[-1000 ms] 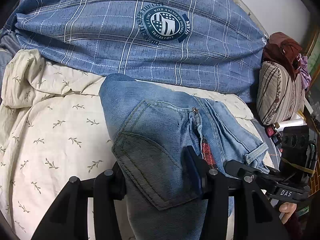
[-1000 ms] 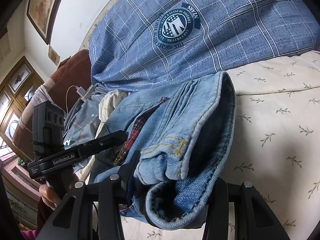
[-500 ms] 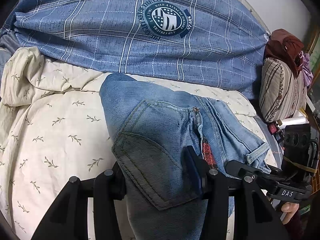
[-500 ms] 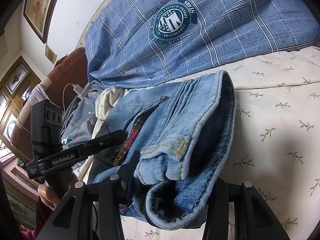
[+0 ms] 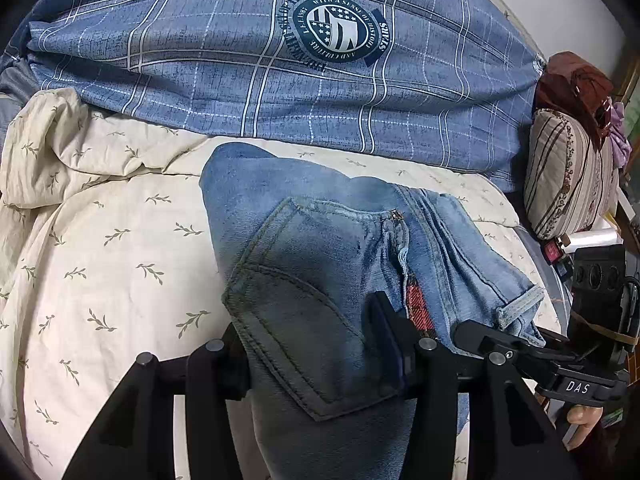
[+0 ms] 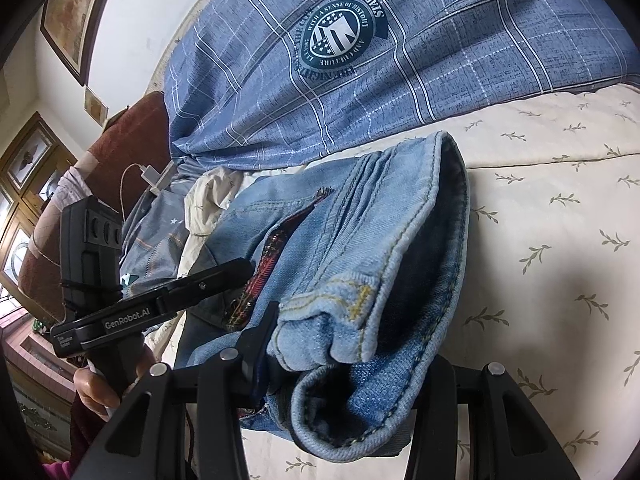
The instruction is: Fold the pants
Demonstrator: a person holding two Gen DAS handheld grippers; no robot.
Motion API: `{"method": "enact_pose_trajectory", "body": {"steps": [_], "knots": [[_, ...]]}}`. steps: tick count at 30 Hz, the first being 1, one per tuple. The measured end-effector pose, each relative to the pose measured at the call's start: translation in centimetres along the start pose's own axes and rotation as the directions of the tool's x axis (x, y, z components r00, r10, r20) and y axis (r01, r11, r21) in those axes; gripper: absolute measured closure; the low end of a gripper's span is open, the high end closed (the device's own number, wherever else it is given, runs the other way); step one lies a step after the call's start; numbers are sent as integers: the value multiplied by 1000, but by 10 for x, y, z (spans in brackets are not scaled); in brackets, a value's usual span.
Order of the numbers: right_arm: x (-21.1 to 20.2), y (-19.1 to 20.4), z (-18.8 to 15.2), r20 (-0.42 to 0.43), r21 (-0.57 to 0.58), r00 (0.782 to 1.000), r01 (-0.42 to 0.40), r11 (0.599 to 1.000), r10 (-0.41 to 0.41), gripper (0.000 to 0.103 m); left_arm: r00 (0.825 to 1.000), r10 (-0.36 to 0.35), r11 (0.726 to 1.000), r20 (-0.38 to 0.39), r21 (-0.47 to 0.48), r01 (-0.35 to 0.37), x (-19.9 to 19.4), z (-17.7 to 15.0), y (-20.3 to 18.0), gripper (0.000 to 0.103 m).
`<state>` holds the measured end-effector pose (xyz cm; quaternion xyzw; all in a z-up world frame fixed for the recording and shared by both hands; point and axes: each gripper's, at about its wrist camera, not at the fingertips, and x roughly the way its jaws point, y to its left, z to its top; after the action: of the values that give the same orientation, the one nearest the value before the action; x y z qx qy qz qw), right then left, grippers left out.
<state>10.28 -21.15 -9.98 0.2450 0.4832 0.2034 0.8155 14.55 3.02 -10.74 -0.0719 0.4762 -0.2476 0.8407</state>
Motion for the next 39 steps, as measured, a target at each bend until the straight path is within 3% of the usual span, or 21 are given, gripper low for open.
{"method": "enact_pose_trajectory", "body": {"steps": [19,39], "knots": [[9,-11,-3,-43,37,999,26,999,-24,55,1000,26,1000,-13,15,-26,3,3,-2,49],[16,-21,-6,-88,78,996,35,996,-28,48,998,63,998,-29,1,-63,7,3,3,34]]}}
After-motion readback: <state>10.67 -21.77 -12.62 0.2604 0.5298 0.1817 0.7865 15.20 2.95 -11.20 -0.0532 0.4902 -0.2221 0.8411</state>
